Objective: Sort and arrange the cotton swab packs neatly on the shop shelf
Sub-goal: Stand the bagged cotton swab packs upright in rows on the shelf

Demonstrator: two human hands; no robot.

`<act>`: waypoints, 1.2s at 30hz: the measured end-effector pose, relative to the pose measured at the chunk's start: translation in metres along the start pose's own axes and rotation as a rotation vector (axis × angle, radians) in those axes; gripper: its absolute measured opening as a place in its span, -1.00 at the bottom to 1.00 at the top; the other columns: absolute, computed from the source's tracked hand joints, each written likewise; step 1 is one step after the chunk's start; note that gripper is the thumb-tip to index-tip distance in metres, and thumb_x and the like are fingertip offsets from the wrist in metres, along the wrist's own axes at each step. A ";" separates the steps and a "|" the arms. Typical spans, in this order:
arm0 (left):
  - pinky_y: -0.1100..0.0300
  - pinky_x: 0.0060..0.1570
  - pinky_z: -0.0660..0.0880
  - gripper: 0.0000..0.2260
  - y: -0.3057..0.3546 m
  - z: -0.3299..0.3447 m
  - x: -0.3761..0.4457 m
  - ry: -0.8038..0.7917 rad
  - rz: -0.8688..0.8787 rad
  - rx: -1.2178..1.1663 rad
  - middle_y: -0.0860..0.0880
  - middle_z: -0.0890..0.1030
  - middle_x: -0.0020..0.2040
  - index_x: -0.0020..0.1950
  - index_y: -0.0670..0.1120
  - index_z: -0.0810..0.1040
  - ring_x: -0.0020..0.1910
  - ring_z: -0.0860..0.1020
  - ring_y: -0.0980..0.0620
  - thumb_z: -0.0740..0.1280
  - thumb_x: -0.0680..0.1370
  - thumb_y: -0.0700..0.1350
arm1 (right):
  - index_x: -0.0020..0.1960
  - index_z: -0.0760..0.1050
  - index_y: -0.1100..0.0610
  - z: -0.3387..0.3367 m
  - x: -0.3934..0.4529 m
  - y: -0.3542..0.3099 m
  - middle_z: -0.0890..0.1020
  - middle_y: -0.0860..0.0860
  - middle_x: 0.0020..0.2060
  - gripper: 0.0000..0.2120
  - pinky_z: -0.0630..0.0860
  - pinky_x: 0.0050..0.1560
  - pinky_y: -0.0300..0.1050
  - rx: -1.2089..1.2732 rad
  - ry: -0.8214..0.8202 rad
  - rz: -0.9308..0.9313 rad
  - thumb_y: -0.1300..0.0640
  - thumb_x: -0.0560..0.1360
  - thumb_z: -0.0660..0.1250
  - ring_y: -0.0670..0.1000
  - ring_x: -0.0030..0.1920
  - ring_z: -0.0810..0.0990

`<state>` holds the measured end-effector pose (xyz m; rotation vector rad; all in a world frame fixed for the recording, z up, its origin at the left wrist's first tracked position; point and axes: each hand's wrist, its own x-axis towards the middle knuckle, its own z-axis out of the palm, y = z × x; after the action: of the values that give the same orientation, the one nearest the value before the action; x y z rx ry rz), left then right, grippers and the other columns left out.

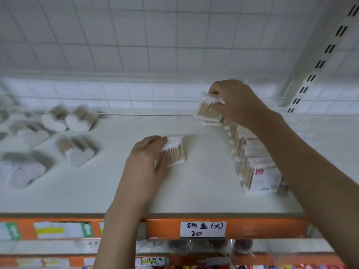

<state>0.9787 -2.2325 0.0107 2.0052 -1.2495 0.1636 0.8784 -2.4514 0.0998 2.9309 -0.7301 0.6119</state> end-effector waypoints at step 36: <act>0.07 0.07 0.41 -0.67 0.061 0.088 0.115 -0.161 0.057 0.253 -0.09 0.55 0.15 0.23 -0.10 0.53 0.14 0.44 -0.11 0.24 0.50 -0.32 | 0.34 0.38 0.16 -0.015 -0.047 0.068 0.50 0.07 0.22 -0.63 0.31 0.13 -0.17 0.082 -0.060 0.024 0.08 0.57 0.19 0.06 0.22 0.41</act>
<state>0.9645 -2.3871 0.0349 2.2354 -1.4481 0.1994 0.8034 -2.4885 0.0923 3.0321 -0.7652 0.5720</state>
